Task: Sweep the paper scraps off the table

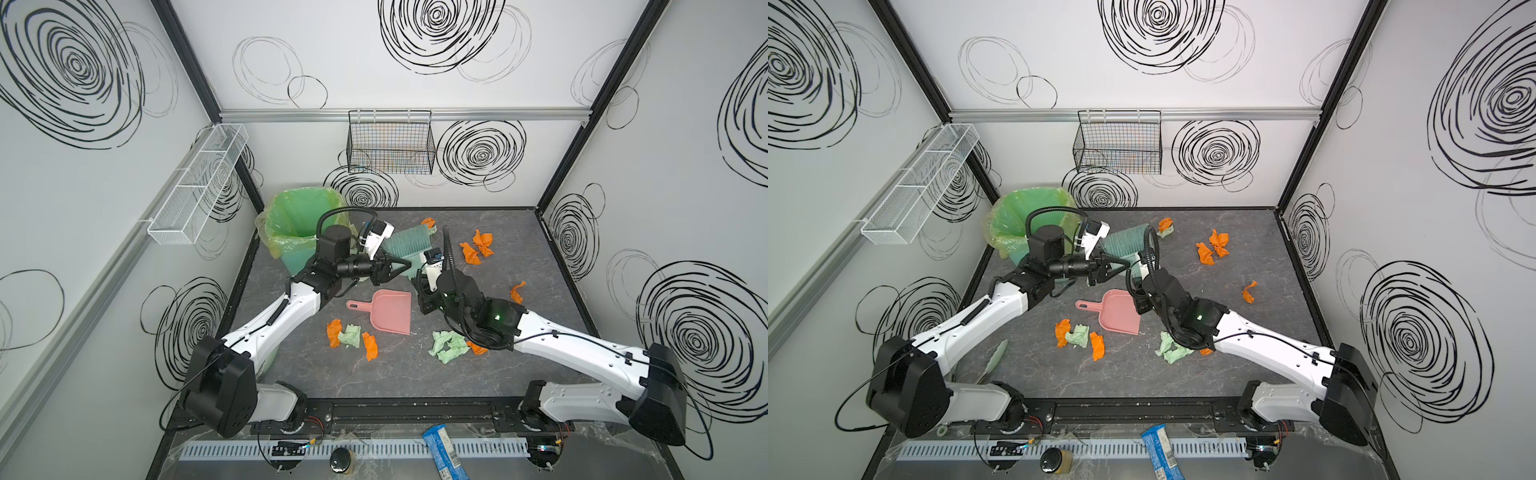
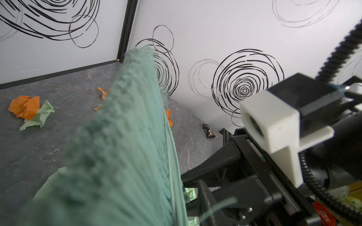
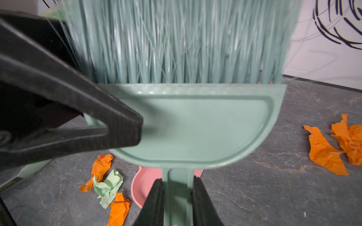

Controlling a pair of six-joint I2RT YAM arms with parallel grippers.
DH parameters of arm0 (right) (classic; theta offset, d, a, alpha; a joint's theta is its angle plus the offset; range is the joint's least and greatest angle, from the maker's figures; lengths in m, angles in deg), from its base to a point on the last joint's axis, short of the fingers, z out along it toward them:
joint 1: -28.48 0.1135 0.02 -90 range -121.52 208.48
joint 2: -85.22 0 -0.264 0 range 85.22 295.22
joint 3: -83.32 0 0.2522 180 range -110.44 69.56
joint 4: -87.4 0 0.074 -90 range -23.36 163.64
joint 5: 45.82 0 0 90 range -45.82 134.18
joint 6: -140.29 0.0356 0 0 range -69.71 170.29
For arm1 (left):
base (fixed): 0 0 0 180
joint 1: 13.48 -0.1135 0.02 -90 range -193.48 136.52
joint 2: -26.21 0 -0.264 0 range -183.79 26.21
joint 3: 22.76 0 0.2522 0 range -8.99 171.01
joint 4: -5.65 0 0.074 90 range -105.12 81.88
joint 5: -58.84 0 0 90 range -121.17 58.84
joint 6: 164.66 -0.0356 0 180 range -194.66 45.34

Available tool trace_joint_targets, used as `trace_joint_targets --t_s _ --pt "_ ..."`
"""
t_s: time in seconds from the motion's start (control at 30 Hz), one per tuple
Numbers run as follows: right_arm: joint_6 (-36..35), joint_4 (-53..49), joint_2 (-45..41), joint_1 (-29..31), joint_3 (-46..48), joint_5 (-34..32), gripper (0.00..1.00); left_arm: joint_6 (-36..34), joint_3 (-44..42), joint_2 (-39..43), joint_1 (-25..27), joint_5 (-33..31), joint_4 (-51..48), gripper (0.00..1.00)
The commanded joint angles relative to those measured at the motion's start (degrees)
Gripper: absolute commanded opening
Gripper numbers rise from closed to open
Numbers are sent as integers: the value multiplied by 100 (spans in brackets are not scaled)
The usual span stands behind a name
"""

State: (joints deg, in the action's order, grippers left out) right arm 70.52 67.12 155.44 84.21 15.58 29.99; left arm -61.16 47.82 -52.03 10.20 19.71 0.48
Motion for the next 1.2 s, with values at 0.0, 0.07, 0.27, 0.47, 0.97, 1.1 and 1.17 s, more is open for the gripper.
trace_joint_targets --t_s 0.0,0.07,0.27,0.47,0.97,1.1,1.17 --pt "-71 282 -6 69 -101 -198 14 -61 162 -43 34 98 120 29" --pt "-77 330 -22 92 -74 -226 14 -68 163 -34 31 99 115 20" --pt "-93 375 -18 140 -27 -285 15 -101 145 23 32 63 71 0" --pt "-15 712 -229 141 282 -128 39 -163 121 179 -36 36 18 0" --pt "1557 6170 -1964 -1028 3439 2890 65 3687 -1098 813 -1059 607 4165 0" --pt "1943 7410 -1258 -1029 3371 3199 65 4610 -1445 999 -1047 213 4972 0" --pt "2200 8073 -825 -1014 3269 3301 64 4614 -1498 1148 -983 -68 4822 0"
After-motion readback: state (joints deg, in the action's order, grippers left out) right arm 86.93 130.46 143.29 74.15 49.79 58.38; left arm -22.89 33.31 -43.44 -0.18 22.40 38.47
